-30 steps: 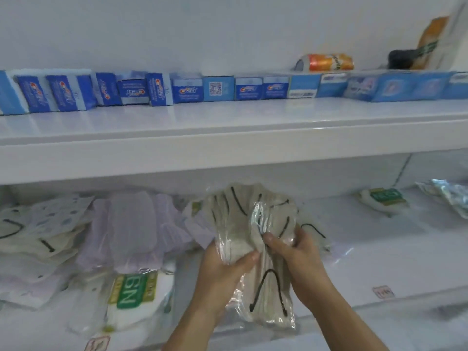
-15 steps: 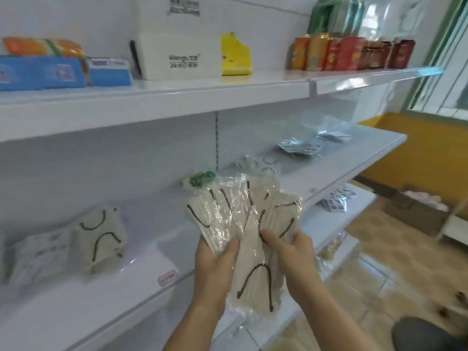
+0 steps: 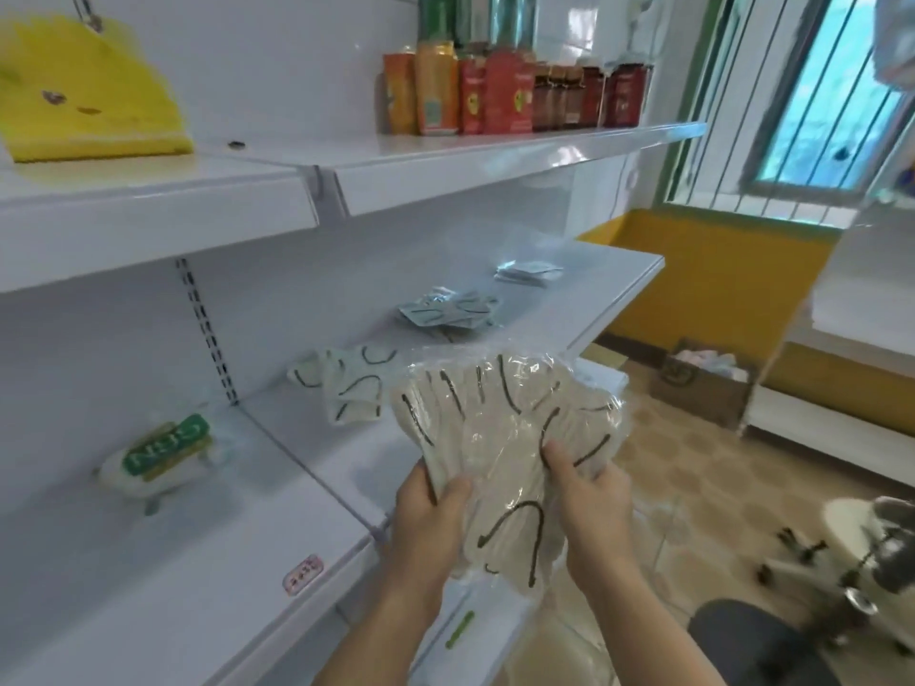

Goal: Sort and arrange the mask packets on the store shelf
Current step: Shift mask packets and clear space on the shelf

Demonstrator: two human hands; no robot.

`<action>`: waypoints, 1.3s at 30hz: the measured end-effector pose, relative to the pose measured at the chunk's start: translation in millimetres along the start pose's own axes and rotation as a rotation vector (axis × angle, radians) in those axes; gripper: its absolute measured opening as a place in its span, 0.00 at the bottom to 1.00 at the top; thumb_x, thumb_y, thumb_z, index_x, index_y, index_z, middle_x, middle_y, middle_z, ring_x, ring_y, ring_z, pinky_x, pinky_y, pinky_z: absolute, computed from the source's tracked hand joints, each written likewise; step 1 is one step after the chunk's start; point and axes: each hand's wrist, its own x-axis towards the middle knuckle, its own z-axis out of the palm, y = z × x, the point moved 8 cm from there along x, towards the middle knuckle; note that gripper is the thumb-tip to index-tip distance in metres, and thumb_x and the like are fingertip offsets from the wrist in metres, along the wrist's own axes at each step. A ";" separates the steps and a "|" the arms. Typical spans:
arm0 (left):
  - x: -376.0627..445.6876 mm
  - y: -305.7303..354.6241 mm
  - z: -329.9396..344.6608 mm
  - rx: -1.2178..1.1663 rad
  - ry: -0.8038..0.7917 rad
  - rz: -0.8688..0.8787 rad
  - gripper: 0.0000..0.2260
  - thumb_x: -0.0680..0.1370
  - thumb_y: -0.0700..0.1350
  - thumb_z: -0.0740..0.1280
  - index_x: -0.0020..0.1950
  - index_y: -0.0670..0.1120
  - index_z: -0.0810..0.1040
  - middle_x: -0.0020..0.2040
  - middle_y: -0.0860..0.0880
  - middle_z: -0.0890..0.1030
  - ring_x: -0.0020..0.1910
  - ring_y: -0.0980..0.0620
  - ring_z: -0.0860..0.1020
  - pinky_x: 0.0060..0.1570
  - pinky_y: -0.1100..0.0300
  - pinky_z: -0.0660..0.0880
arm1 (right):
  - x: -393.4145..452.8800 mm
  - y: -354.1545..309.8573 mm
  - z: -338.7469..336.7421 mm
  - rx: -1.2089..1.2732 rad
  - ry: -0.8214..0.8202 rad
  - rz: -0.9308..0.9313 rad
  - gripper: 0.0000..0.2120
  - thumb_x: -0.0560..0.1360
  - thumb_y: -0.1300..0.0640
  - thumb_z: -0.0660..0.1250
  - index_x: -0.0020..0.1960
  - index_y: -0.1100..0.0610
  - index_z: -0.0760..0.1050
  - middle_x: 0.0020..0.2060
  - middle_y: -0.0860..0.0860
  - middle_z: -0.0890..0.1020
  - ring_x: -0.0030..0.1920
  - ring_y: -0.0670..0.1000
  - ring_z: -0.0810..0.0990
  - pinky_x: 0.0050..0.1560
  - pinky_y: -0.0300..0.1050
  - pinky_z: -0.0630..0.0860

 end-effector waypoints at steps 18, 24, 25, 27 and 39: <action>261.1 -14.1 145.6 0.056 0.214 -0.031 0.07 0.78 0.39 0.69 0.51 0.52 0.79 0.44 0.54 0.86 0.42 0.55 0.83 0.42 0.56 0.75 | 297.9 13.9 39.3 -0.026 0.013 0.079 0.08 0.72 0.54 0.75 0.51 0.54 0.83 0.41 0.48 0.87 0.47 0.53 0.86 0.49 0.52 0.81; 332.0 10.2 127.4 0.079 0.569 -0.001 0.18 0.74 0.50 0.71 0.62 0.51 0.72 0.56 0.43 0.81 0.52 0.42 0.81 0.54 0.36 0.79 | 392.2 -16.3 144.1 -0.039 -0.277 0.068 0.15 0.75 0.56 0.75 0.59 0.51 0.76 0.50 0.48 0.84 0.50 0.48 0.82 0.50 0.46 0.78; 343.5 12.5 115.9 0.083 0.604 -0.027 0.24 0.73 0.53 0.71 0.67 0.50 0.70 0.62 0.42 0.79 0.59 0.40 0.79 0.59 0.35 0.77 | 401.8 -18.1 167.4 -0.040 -0.352 0.094 0.19 0.75 0.57 0.75 0.62 0.52 0.73 0.52 0.48 0.83 0.51 0.48 0.82 0.53 0.48 0.78; 353.7 25.9 94.0 0.066 0.674 -0.050 0.23 0.74 0.51 0.69 0.68 0.51 0.70 0.66 0.37 0.76 0.63 0.34 0.77 0.62 0.33 0.75 | 413.3 -20.3 202.6 0.009 -0.470 0.181 0.31 0.75 0.59 0.76 0.72 0.55 0.64 0.57 0.51 0.80 0.54 0.51 0.81 0.57 0.51 0.78; 289.8 39.9 24.0 0.808 0.789 -0.015 0.25 0.79 0.52 0.64 0.76 0.49 0.67 0.73 0.47 0.68 0.74 0.45 0.63 0.68 0.49 0.64 | 357.0 -37.7 232.3 -0.545 -0.749 -0.626 0.24 0.70 0.61 0.71 0.64 0.51 0.74 0.62 0.51 0.76 0.67 0.56 0.69 0.66 0.48 0.65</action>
